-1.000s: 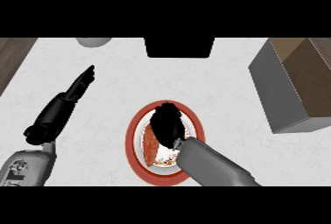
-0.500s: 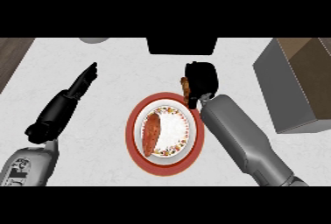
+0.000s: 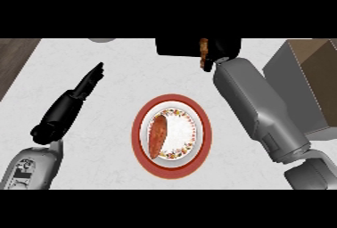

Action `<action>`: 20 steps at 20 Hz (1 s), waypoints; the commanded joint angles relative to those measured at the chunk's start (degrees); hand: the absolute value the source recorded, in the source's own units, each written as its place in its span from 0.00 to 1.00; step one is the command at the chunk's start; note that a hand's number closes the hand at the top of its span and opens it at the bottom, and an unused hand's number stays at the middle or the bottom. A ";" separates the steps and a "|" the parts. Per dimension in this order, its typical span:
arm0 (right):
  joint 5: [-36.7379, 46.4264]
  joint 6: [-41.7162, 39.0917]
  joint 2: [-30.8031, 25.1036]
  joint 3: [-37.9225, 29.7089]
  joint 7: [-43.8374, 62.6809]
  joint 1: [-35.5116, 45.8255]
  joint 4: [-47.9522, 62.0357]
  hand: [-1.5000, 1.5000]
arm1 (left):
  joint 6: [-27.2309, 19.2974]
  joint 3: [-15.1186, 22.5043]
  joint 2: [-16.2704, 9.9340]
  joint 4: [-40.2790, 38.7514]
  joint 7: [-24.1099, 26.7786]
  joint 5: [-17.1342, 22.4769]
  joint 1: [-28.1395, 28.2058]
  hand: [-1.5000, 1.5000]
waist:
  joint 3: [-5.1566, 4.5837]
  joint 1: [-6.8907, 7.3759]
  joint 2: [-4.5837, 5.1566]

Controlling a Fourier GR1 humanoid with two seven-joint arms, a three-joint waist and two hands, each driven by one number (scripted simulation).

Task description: Pick the croissant from the plate and place it in the cardboard box

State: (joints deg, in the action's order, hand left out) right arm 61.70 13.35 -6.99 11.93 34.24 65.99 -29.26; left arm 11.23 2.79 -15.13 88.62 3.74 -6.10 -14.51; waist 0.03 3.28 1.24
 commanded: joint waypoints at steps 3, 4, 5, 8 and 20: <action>1.98 9.33 -4.32 -4.60 9.74 6.33 2.24 1.00 | 0.01 -1.40 -0.45 -1.00 -0.60 0.31 -0.51 0.50 | -0.04 -1.19 -0.42; 2.24 10.33 -3.13 -5.17 13.95 7.66 1.39 1.00 | -0.65 -1.02 0.01 -1.62 2.08 -0.54 1.37 0.50 | -0.09 -1.43 -0.67; 3.00 13.00 -4.09 -5.45 14.78 6.33 2.30 1.00 | -0.03 -1.29 0.27 -1.30 1.38 0.58 0.73 0.50 | -0.06 -1.58 -0.61; 3.38 16.04 -8.55 -7.99 17.34 8.42 4.38 1.00 | 0.51 -2.20 -0.94 -2.55 2.36 0.31 0.07 0.50 | -0.07 -1.44 -0.35; 3.06 12.74 -18.43 -11.53 13.75 2.31 6.81 1.00 | 0.85 -2.87 -0.48 -1.12 1.09 -0.04 1.90 0.50 | -0.04 -3.17 -1.21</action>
State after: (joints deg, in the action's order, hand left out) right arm 64.85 29.03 -23.01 0.55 49.27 70.99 -22.15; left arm 11.92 0.79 -15.51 88.60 3.91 -6.17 -12.99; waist 0.00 0.98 0.33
